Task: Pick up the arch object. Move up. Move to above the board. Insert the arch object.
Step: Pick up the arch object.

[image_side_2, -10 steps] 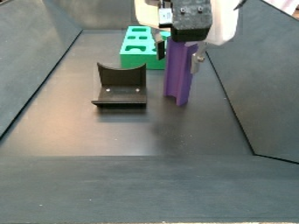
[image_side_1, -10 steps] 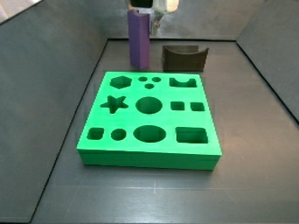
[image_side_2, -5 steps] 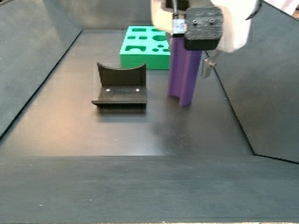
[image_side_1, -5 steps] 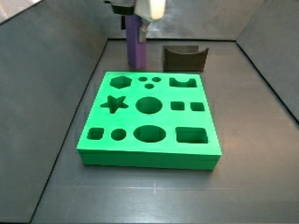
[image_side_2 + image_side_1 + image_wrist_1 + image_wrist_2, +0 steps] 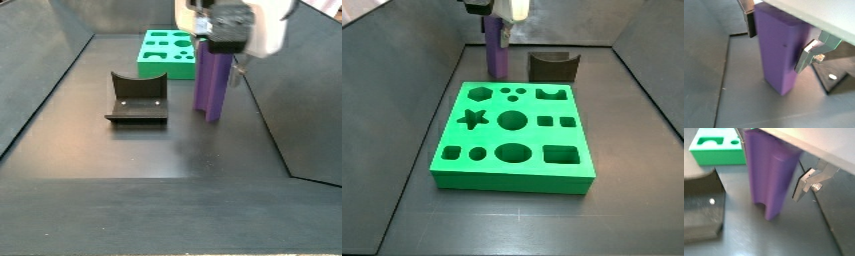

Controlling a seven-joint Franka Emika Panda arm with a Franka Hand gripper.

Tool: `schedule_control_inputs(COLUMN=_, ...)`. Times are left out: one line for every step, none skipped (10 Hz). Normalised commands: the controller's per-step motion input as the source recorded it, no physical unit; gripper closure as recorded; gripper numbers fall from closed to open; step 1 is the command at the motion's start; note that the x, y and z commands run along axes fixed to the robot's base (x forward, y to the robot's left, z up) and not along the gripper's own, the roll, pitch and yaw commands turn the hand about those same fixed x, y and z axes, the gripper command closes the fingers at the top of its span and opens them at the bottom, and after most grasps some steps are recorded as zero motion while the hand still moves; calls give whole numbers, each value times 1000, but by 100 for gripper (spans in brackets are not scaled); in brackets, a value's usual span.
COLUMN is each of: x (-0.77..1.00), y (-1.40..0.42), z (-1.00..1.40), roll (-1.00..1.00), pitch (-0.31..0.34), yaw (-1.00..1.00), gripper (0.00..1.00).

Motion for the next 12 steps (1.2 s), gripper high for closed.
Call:
schedule_control_inputs(x=31, y=-3, z=0, roll=0, pitch=0, yaw=-263, gripper=0)
schedule_control_inputs(x=0, y=0, z=0, roll=0, pitch=0, yaw=0, gripper=100)
schedule_control_inputs(x=0, y=0, z=0, roll=0, pitch=0, yaw=0, gripper=100)
schedule_control_inputs(x=0, y=0, z=0, roll=0, pitch=0, yaw=0, gripper=100)
schedule_control_inputs(x=0, y=0, z=0, roll=0, pitch=0, yaw=0, gripper=100)
schedule_control_inputs(x=0, y=0, z=0, roll=0, pitch=0, yaw=0, gripper=100)
schedule_control_inputs(x=0, y=0, z=0, roll=0, pitch=0, yaw=0, gripper=100)
schedule_control_inputs(x=0, y=0, z=0, roll=0, pitch=0, yaw=0, gripper=100)
schedule_control_inputs(x=0, y=0, z=0, roll=0, pitch=0, yaw=0, gripper=100)
schedule_control_inputs(x=0, y=0, z=0, roll=0, pitch=0, yaw=0, gripper=100)
schedule_control_inputs(x=0, y=0, z=0, roll=0, pitch=0, yaw=0, gripper=100)
schedule_control_inputs(x=0, y=0, z=0, roll=0, pitch=0, yaw=0, gripper=100)
